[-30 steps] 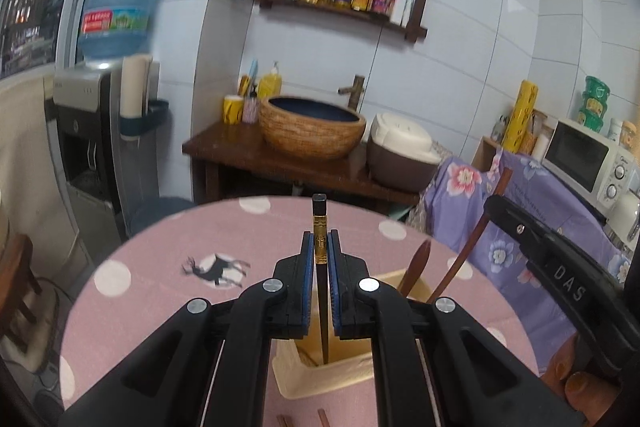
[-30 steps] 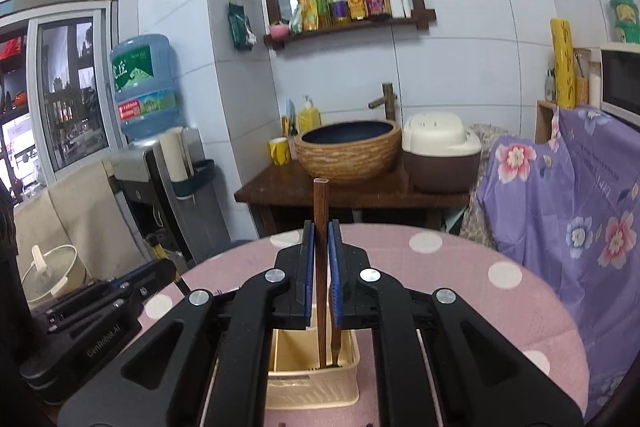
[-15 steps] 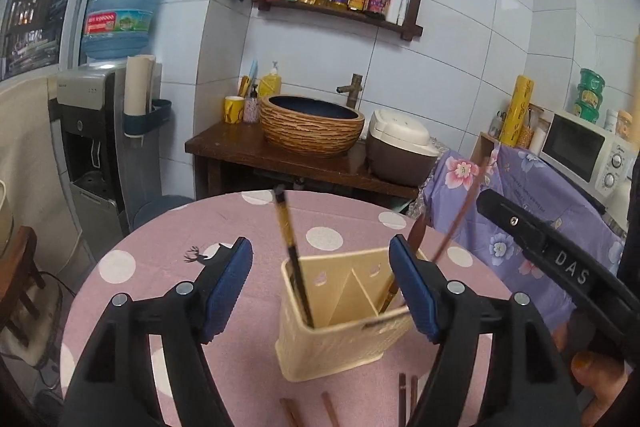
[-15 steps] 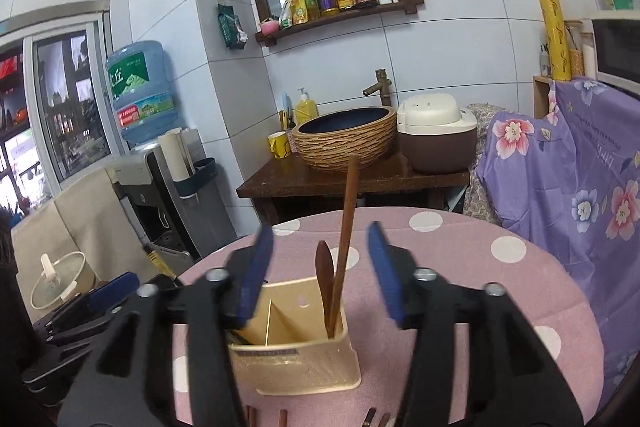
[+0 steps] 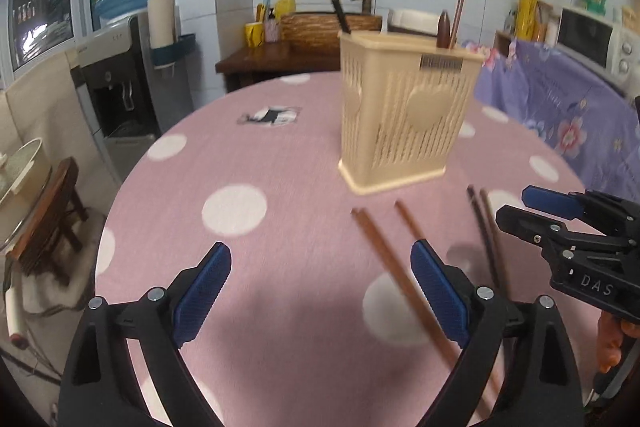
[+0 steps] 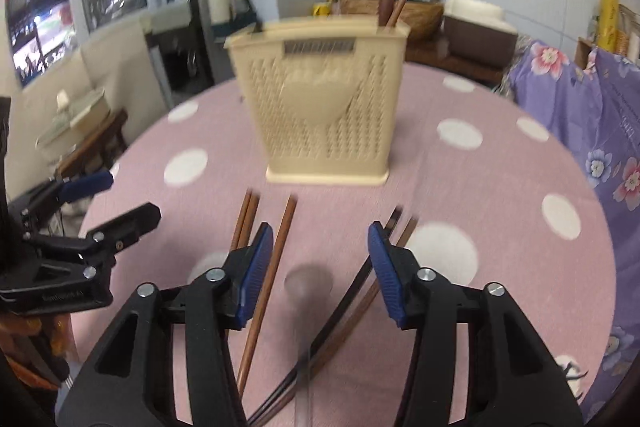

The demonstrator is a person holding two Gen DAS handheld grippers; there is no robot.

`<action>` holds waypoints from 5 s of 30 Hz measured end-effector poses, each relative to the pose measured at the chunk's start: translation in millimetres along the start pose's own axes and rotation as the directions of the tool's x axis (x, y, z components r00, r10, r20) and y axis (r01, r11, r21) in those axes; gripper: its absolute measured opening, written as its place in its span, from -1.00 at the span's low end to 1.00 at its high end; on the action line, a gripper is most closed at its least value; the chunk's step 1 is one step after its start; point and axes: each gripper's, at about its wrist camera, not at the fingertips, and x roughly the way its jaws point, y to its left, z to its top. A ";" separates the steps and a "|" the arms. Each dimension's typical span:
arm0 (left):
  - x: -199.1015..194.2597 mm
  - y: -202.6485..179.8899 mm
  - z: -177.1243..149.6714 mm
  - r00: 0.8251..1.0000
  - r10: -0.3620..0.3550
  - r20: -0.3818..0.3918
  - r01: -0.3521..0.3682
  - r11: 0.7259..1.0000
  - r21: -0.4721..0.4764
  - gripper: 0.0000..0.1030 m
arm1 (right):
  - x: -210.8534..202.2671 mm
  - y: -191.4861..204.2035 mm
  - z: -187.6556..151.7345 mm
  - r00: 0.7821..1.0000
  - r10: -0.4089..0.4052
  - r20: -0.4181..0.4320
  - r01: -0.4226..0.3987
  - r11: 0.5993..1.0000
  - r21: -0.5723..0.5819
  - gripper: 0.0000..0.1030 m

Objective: Organize utensils

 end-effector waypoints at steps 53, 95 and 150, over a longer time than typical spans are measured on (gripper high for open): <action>27.5 -27.3 -24.6 0.980 -0.116 -0.160 0.109 0.993 -0.054 0.06 | -60.6 -37.5 -26.8 0.988 0.017 0.155 -0.044 0.985 0.169 -0.31; 73.1 -85.1 45.9 0.982 -0.115 -0.150 0.111 0.993 -0.039 -0.82 | -92.7 -50.4 -43.1 0.971 -0.082 0.226 0.032 0.976 0.218 -0.31; -101.8 7.8 106.6 0.926 -0.257 0.276 0.288 0.954 -0.081 -0.85 | 38.1 -3.0 27.6 0.957 0.253 -0.140 -0.278 0.938 -0.209 0.04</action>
